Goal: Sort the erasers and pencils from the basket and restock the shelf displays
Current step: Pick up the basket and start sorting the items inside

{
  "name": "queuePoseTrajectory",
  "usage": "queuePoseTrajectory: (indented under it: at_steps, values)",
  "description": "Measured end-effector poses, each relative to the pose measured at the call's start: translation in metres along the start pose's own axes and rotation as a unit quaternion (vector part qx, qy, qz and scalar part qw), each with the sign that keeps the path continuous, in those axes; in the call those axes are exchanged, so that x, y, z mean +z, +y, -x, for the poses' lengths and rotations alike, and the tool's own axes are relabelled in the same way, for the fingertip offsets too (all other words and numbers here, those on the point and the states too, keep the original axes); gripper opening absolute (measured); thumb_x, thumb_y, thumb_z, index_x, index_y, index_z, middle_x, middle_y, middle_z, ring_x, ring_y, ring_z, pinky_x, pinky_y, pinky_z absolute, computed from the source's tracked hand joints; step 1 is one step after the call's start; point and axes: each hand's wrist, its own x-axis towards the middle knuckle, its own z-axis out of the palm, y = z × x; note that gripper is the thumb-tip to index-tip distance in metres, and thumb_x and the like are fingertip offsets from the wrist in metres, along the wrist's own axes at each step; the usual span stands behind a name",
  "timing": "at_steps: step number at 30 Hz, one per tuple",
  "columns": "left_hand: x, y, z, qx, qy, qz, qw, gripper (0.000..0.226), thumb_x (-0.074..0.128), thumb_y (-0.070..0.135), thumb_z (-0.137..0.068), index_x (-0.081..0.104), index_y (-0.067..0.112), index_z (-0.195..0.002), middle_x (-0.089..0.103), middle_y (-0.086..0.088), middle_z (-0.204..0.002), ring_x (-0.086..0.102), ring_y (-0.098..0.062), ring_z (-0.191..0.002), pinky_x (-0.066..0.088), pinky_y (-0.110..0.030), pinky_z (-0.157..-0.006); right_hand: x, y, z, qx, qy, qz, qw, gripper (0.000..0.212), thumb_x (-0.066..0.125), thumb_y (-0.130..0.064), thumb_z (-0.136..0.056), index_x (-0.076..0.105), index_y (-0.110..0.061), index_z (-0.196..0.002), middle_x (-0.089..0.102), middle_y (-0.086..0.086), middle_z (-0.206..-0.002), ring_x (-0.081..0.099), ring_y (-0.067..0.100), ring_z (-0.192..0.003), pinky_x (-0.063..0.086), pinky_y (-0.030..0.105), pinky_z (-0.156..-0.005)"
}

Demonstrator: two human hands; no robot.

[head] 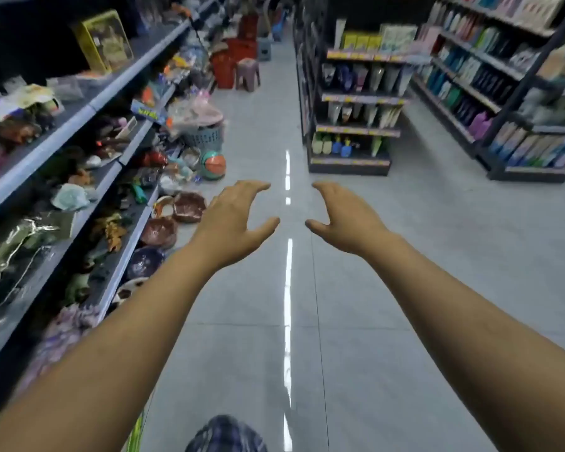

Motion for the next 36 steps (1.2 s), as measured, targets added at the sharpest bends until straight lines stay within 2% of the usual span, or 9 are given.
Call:
queuePoseTrajectory:
  at_steps: [4, 9, 16, 22, 28, 36]
  values:
    - [0.035, -0.066, -0.04, -0.052, -0.038, -0.002, 0.998, 0.07, 0.05, 0.062, -0.087, 0.047, 0.023, -0.145, 0.052, 0.002, -0.144, 0.049, -0.022, -0.131, 0.041, -0.047, -0.11, 0.05, 0.022, -0.073, 0.012, -0.075, -0.008, 0.997, 0.077, 0.064, -0.045, -0.094, 0.027, -0.018, -0.156, 0.035, 0.004, -0.159, 0.043, 0.028, -0.137, 0.04, 0.042, -0.11]
    - [0.078, -0.181, -0.121, -0.077, -0.066, -0.01, 0.995, 0.067, 0.052, 0.06, -0.088, 0.048, 0.023, -0.144, 0.053, 0.002, -0.144, 0.049, -0.023, -0.132, 0.039, -0.047, -0.111, 0.113, 0.045, -0.204, 0.018, -0.116, -0.02, 0.993, 0.077, 0.063, -0.043, -0.095, 0.025, -0.019, -0.157, 0.034, 0.006, -0.159, 0.043, 0.029, -0.137, 0.04, 0.042, -0.109]
    - [0.088, -0.313, -0.27, -0.102, -0.121, 0.003, 0.987, 0.058, 0.065, 0.047, -0.093, 0.048, 0.024, -0.143, 0.051, 0.005, -0.144, 0.045, -0.022, -0.134, 0.035, -0.042, -0.111, 0.148, 0.067, -0.394, 0.07, -0.171, -0.05, 0.982, 0.076, 0.064, -0.041, -0.094, 0.025, -0.018, -0.156, 0.034, 0.006, -0.158, 0.043, 0.03, -0.137, 0.041, 0.044, -0.108]
    - [0.108, -0.386, -0.407, -0.094, -0.134, 0.015, 0.986, 0.057, 0.065, 0.047, -0.093, 0.049, 0.024, -0.143, 0.051, 0.004, -0.144, 0.045, -0.021, -0.133, 0.036, -0.042, -0.113, 0.169, 0.109, -0.528, 0.092, -0.171, -0.075, 0.978, 0.075, 0.063, -0.04, -0.095, 0.026, -0.018, -0.156, 0.034, 0.006, -0.158, 0.043, 0.03, -0.136, 0.042, 0.043, -0.108]
    - [0.166, -0.467, -0.553, -0.092, -0.158, 0.015, 0.983, 0.056, 0.065, 0.047, -0.093, 0.049, 0.024, -0.142, 0.052, 0.005, -0.143, 0.047, -0.02, -0.133, 0.037, -0.046, -0.113, 0.207, 0.18, -0.69, 0.085, -0.196, -0.086, 0.973, 0.077, 0.064, -0.04, -0.095, 0.024, -0.017, -0.157, 0.032, 0.008, -0.159, 0.042, 0.031, -0.137, 0.041, 0.043, -0.108]
    - [0.205, -0.557, -0.765, -0.149, -0.165, 0.019, 0.975, 0.061, 0.062, 0.054, -0.09, 0.051, 0.023, -0.142, 0.054, 0.003, -0.143, 0.049, -0.021, -0.132, 0.039, -0.041, -0.111, 0.198, 0.269, -0.918, 0.061, -0.234, -0.081, 0.967, 0.079, 0.063, -0.042, -0.095, 0.022, -0.017, -0.157, 0.033, 0.008, -0.159, 0.043, 0.03, -0.136, 0.041, 0.043, -0.109]
